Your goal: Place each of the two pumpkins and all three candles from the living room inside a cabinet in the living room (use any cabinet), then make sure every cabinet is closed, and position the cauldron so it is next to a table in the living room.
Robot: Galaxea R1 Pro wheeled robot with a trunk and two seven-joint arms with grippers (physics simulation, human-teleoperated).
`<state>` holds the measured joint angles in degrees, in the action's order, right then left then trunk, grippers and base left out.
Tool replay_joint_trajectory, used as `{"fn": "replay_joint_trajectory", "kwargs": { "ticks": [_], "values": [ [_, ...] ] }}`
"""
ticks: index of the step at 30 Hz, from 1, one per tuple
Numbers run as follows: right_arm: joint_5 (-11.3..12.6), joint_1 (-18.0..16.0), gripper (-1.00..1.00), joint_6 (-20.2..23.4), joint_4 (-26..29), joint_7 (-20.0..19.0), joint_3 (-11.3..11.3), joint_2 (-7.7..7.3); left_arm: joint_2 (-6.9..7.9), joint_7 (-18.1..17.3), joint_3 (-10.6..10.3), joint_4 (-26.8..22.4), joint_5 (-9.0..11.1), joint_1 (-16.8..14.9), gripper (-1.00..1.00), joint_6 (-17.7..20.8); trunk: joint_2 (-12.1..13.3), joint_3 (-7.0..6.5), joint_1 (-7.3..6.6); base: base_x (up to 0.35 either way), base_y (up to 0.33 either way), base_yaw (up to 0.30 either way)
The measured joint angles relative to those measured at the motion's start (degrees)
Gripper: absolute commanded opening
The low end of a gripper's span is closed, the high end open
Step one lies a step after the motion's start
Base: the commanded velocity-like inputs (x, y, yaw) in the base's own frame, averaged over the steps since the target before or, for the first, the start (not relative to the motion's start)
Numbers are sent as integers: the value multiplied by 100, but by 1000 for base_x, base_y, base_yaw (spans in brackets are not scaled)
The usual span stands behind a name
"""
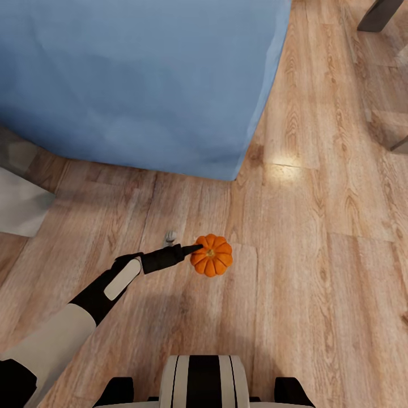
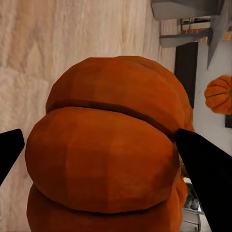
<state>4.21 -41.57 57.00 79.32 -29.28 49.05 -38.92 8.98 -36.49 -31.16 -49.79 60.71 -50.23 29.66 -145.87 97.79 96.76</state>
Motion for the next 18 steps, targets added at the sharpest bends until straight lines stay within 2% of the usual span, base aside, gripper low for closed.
{"fn": "replay_joint_trajectory", "kwargs": {
  "ticks": [3, 6, 9, 18],
  "values": [
    [8, 110, -100, -5, 5, -1, -34, 309, -4, 1, -7, -2, -4, 2, -100, -42, 0, 0, 0, 0, 0, 0],
    [-27, 175, -100, -18, 8, 10, -171, 506, -2, -7, -4, -102, 15, 3, -100, -42, 0, 0, 0, 0, 0, 0],
    [-281, 257, -100, -55, 12, 6, -205, 522, 15, -5, -10, -223, 1, 4, -100, -46, 0, 0, -1, 0, 0, 0],
    [-271, 285, -100, -40, 26, 1, -212, 547, -4, 3, -39, -239, -10, 12, -100, -57, 0, 0, -1, 0, 0, 0]
  ]
}}
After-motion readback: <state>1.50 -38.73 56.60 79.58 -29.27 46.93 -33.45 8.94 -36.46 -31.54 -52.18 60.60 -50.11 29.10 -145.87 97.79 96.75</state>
